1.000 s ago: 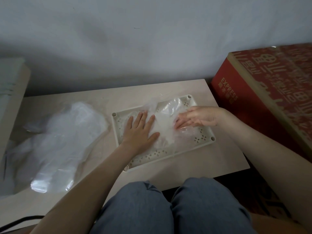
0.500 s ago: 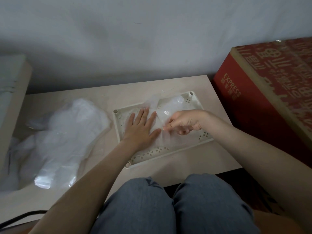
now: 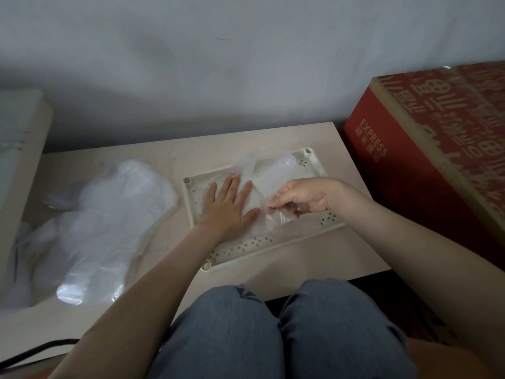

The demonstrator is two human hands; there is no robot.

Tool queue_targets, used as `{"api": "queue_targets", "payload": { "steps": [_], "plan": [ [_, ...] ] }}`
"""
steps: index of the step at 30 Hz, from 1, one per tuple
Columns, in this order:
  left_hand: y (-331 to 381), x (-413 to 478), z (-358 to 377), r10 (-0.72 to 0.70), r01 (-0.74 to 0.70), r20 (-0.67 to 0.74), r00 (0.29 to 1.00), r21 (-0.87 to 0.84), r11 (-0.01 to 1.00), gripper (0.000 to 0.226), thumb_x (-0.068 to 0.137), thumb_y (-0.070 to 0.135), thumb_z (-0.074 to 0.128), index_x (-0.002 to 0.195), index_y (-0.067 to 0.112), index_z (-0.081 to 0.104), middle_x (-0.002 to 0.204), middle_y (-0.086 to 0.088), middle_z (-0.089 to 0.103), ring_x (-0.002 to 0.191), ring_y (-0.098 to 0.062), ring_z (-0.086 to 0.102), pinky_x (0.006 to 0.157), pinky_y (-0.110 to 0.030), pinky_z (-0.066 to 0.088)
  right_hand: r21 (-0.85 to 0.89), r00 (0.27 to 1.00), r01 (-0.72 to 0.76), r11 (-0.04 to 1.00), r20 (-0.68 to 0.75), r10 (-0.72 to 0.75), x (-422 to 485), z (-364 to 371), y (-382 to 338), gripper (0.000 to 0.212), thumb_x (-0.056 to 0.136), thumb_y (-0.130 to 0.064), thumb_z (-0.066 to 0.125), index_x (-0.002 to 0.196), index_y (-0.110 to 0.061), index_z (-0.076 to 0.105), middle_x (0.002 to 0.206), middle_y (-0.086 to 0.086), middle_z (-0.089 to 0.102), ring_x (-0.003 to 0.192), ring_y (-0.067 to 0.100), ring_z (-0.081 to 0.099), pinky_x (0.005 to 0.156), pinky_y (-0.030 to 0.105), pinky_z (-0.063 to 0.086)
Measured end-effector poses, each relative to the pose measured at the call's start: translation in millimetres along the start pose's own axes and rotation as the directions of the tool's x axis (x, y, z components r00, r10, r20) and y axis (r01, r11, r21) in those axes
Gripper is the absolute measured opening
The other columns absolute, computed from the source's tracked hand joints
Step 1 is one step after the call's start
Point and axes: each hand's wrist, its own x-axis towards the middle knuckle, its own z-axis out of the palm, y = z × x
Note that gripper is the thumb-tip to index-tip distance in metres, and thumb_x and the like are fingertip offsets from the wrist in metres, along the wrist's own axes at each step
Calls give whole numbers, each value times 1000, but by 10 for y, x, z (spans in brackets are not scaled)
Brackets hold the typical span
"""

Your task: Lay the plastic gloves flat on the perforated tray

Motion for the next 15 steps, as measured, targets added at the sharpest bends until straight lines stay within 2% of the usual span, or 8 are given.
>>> {"api": "queue_targets", "payload": {
  "steps": [3, 6, 8, 11, 13, 15],
  "plan": [
    [4, -3, 15, -3, 3, -17, 1000, 8, 1000, 70, 96, 62, 11, 152, 29, -13, 159, -3, -22, 145, -16, -23, 117, -45, -13, -85, 998, -13, 996, 65, 18, -67, -43, 15, 18, 87, -27, 64, 87, -10, 72, 57, -1, 46, 51, 8, 40, 53, 18, 39],
    [14, -10, 14, -8, 9, -36, 999, 27, 1000, 70, 95, 63, 11, 152, 28, -12, 159, -4, -20, 146, -17, -20, 118, -44, -12, -138, 996, -54, 989, 65, 64, -115, -119, 79, 11, 83, -20, 68, 81, -9, 71, 60, -4, 54, 49, 6, 36, 51, 16, 35],
    [16, -17, 8, -6, 7, -38, 999, 43, 999, 71, 95, 63, 10, 152, 27, -13, 159, -4, -19, 146, -18, -19, 118, -45, -11, -179, 995, -96, 979, 22, 102, -141, -192, 128, 13, 87, -13, 65, 75, -8, 68, 55, -8, 55, 46, 3, 34, 49, 16, 32],
    [11, -13, 15, -2, 4, -44, 999, 49, 999, 71, 95, 63, 9, 152, 27, -13, 159, -5, -19, 146, -19, -19, 118, -45, -11, -285, 986, -166, 944, -58, 156, -184, -293, 208, 20, 87, -17, 67, 69, -9, 64, 45, -8, 43, 42, 5, 33, 46, 18, 29],
    [11, -13, 25, -4, 7, -47, 999, 58, 998, 71, 95, 63, 9, 151, 27, -14, 159, -5, -20, 146, -19, -19, 118, -45, -11, -440, 973, -230, 868, -128, 193, -217, -339, 243, 24, 87, -26, 69, 72, -7, 65, 51, -5, 50, 40, 6, 37, 40, 19, 31],
    [11, -17, 31, -7, 10, -51, 999, 66, 998, 71, 95, 63, 8, 151, 27, -14, 159, -4, -20, 146, -19, -19, 118, -45, -10, -539, 965, -260, 801, -183, 190, -242, -372, 254, 28, 87, -30, 69, 82, -3, 68, 59, 0, 53, 39, 9, 39, 39, 20, 32]
  ]
}}
